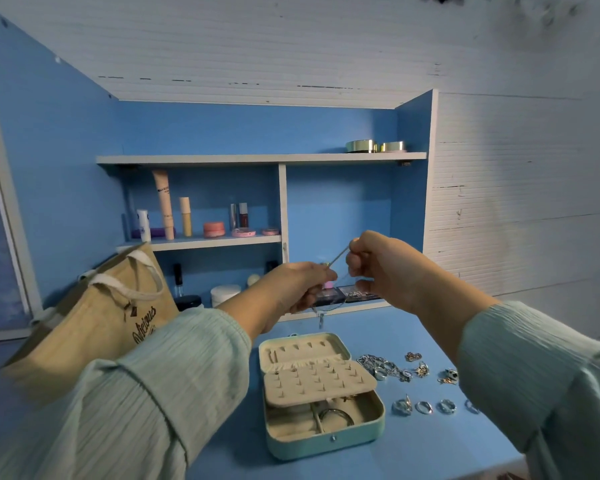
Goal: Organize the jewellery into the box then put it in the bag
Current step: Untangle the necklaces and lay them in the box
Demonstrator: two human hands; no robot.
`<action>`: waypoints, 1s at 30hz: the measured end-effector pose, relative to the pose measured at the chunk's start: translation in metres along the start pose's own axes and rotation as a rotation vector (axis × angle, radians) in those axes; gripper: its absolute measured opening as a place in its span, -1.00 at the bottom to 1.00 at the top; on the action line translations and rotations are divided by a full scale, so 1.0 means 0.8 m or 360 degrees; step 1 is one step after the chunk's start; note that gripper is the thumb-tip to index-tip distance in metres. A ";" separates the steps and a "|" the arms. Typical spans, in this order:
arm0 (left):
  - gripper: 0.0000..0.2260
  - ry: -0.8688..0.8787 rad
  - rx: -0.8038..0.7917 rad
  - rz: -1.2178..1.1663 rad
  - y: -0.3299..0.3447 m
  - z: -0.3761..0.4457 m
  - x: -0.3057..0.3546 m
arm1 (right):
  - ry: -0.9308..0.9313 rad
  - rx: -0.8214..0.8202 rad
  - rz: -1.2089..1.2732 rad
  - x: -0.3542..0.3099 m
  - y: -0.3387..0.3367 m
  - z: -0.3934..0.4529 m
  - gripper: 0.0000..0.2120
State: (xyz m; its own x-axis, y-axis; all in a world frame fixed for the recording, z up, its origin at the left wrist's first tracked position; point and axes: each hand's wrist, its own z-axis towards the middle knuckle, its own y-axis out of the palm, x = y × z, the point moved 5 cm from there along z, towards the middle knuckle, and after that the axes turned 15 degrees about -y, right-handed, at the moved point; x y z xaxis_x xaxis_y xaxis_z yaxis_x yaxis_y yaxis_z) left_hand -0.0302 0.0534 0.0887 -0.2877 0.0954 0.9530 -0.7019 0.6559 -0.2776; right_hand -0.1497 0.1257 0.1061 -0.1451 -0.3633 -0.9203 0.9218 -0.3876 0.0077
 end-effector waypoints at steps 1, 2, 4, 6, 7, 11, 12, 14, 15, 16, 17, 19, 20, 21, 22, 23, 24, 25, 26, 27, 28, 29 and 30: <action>-0.91 0.0000 0.0041 -0.0049 -0.004 0.002 -0.001 | 0.0004 0.0007 -0.0033 -0.001 -0.002 0.000 -0.79; -0.91 -0.0006 0.0074 -0.0118 -0.008 0.003 -0.002 | 0.0013 0.0010 -0.0066 0.000 -0.003 0.000 -0.78; -0.92 -0.0023 0.0102 -0.0210 -0.013 0.004 -0.003 | 0.0035 0.0019 -0.0110 0.001 -0.004 0.000 -0.76; -0.90 -0.0049 0.0083 -0.0248 -0.012 0.005 -0.006 | 0.0046 0.0046 -0.0107 0.002 -0.005 -0.001 -0.77; -0.87 -0.0057 0.0051 -0.0292 -0.011 0.006 -0.007 | 0.0049 0.0065 -0.0088 0.004 -0.005 -0.001 -0.78; -0.81 -0.0048 -0.0155 -0.0729 -0.010 0.009 -0.014 | 0.0054 0.0131 0.0010 0.017 -0.007 0.001 -0.83; -0.80 -0.0048 -0.0181 -0.0827 -0.011 0.010 -0.016 | 0.0057 0.0138 0.0021 0.021 -0.007 0.002 -0.84; -0.79 -0.0051 -0.0187 -0.0951 -0.013 0.014 -0.022 | 0.0063 0.0159 0.0061 0.030 -0.007 0.003 -0.85; -0.79 -0.0049 -0.0173 -0.0976 -0.013 0.017 -0.024 | 0.0067 0.0175 0.0096 0.034 -0.006 0.004 -0.85; -0.79 -0.0042 -0.0156 -0.0988 -0.013 0.020 -0.027 | 0.0070 0.0191 0.0145 0.038 -0.004 0.006 -0.85; -0.79 -0.0033 -0.0141 -0.0998 -0.013 0.024 -0.030 | 0.0071 0.0204 0.0205 0.042 -0.001 0.008 -0.86; -0.80 -0.0020 -0.0116 -0.1014 -0.014 0.030 -0.036 | 0.0066 0.0222 0.0322 0.049 0.004 0.014 -0.89; -0.80 -0.0017 -0.0101 -0.1024 -0.015 0.033 -0.040 | 0.0069 0.0231 0.0357 0.053 0.006 0.017 -0.89; -0.80 -0.0018 -0.0079 -0.1028 -0.017 0.037 -0.044 | 0.0076 0.0241 0.0370 0.058 0.009 0.021 -0.88; -0.80 -0.0027 -0.0048 -0.1017 -0.018 0.040 -0.049 | 0.0086 0.0251 0.0363 0.063 0.011 0.024 -0.86; -0.81 -0.0048 -0.0007 -0.0990 -0.021 0.045 -0.055 | 0.0096 0.0259 0.0344 0.069 0.013 0.028 -0.84; -0.82 -0.0083 0.0034 -0.0956 -0.024 0.049 -0.063 | 0.0108 0.0264 0.0311 0.076 0.016 0.031 -0.82; -0.83 -0.0131 0.0069 -0.0919 -0.027 0.055 -0.072 | 0.0126 0.0266 0.0260 0.083 0.018 0.035 -0.82; -0.85 -0.0188 0.0091 -0.0884 -0.030 0.060 -0.081 | 0.0149 0.0258 0.0180 0.091 0.020 0.038 -0.83; -0.86 -0.0241 0.0097 -0.0854 -0.032 0.065 -0.091 | 0.0174 0.0233 0.0065 0.101 0.022 0.043 -0.86; -0.88 -0.0287 0.0092 -0.0823 -0.034 0.070 -0.100 | 0.0199 0.0197 -0.0058 0.110 0.024 0.047 -0.88; -0.89 -0.0328 0.0084 -0.0779 -0.036 0.076 -0.109 | 0.0217 0.0163 -0.0159 0.119 0.027 0.052 -0.87; -0.91 -0.0363 0.0079 -0.0722 -0.038 0.082 -0.117 | 0.0230 0.0140 -0.0226 0.127 0.030 0.057 -0.86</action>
State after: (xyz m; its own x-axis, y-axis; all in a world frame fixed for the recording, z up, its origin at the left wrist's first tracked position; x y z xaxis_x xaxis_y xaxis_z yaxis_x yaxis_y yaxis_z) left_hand -0.0246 -0.0244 -0.0004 -0.0775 -0.3603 0.9296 -0.8176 0.5566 0.1476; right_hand -0.1591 0.0409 0.0305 -0.2124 -0.1768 -0.9611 0.8599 -0.5011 -0.0979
